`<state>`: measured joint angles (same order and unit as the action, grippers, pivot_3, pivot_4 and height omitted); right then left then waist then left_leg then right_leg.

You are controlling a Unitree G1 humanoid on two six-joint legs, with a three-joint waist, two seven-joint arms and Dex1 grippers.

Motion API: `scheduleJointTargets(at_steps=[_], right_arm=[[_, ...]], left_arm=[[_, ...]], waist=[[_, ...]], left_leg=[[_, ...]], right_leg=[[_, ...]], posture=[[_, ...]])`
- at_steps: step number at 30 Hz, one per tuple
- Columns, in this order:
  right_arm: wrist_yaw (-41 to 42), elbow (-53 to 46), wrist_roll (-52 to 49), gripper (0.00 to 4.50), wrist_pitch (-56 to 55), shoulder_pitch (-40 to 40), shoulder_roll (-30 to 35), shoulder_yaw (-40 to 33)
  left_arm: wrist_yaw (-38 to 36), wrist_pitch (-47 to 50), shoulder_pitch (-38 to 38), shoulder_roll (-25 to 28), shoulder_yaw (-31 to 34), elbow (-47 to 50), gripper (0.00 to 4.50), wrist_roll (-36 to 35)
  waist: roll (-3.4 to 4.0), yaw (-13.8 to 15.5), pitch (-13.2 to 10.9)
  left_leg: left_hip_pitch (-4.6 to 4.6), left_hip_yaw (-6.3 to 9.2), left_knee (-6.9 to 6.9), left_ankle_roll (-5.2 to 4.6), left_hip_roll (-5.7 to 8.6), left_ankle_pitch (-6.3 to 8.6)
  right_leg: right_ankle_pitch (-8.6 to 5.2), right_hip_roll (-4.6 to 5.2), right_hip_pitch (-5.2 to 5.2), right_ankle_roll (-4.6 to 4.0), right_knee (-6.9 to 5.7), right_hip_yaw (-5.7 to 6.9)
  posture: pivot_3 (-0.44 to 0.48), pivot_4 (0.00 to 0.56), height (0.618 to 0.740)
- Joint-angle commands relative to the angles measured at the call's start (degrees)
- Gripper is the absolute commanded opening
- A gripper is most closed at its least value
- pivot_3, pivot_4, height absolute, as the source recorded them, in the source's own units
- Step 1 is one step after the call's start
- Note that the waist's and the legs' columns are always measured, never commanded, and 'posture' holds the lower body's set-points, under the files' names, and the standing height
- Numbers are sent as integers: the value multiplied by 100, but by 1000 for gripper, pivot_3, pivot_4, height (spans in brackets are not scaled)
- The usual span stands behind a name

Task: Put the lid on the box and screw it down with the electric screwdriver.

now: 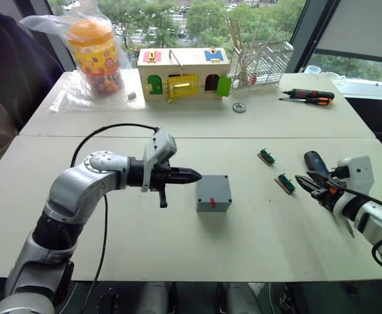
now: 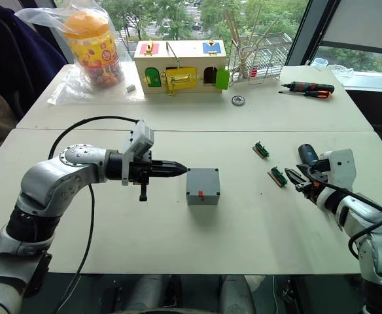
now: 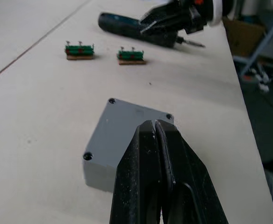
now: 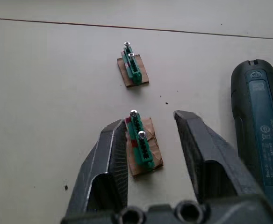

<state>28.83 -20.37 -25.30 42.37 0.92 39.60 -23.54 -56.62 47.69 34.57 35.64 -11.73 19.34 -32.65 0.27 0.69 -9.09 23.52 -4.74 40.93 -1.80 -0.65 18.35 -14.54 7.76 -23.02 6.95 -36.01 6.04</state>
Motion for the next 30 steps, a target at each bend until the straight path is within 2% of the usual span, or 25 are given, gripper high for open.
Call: scheduleJointTargets(at_steps=[1,3,7,10,12,16,29,30], right_arm=[[187,115,-20,3478,-262,109,-15,-80],[226,174,-29,4263,-343,147,-80,-37],[272,339,44,4263,-564,136,-206,101],[261,510,124,3645,-756,71,-276,171],[257,647,170,2887,-863,15,-292,238],[227,865,228,1073,-1011,-132,-360,316],[174,1255,278,1073,-1280,-409,-546,463],[163,1260,278,799,-1293,-413,-555,463]], left_arm=[[-137,-302,32,69,-147,184,0,178],[-136,-375,4,46,-185,134,0,232],[-86,-420,-41,-38,-225,77,0,275],[-37,-420,-81,-92,-232,99,0,281],[-15,-413,-100,-121,-222,104,0,284],[34,-411,-107,-151,-188,83,0,303],[100,-435,-182,-98,-163,17,0,437],[108,-436,-187,-104,-165,17,0,444]], waist=[[0,4,0],[0,15,0],[0,15,0],[1,14,-1],[1,12,-1],[1,13,-1],[1,9,-1],[1,12,-1]], left_leg=[[0,0,0,0,-1,0],[0,-1,2,0,-1,0],[0,-1,3,0,0,0],[0,-1,3,0,0,0],[0,-1,3,0,0,0],[0,-1,3,0,0,0],[0,-2,3,1,-1,-1],[0,-2,3,1,-1,-1]], right_leg=[[0,0,0,0,1,0],[0,0,-1,0,3,-1],[0,1,0,0,3,-3],[0,1,0,0,2,-3],[0,1,0,0,2,-3],[0,0,0,0,2,-3],[0,0,0,1,1,-3],[0,0,0,1,1,-3]], posture=[[0,150,706],[0,150,706],[0,150,706],[0,150,706],[0,150,706],[0,150,706],[0,150,706],[0,150,706]])
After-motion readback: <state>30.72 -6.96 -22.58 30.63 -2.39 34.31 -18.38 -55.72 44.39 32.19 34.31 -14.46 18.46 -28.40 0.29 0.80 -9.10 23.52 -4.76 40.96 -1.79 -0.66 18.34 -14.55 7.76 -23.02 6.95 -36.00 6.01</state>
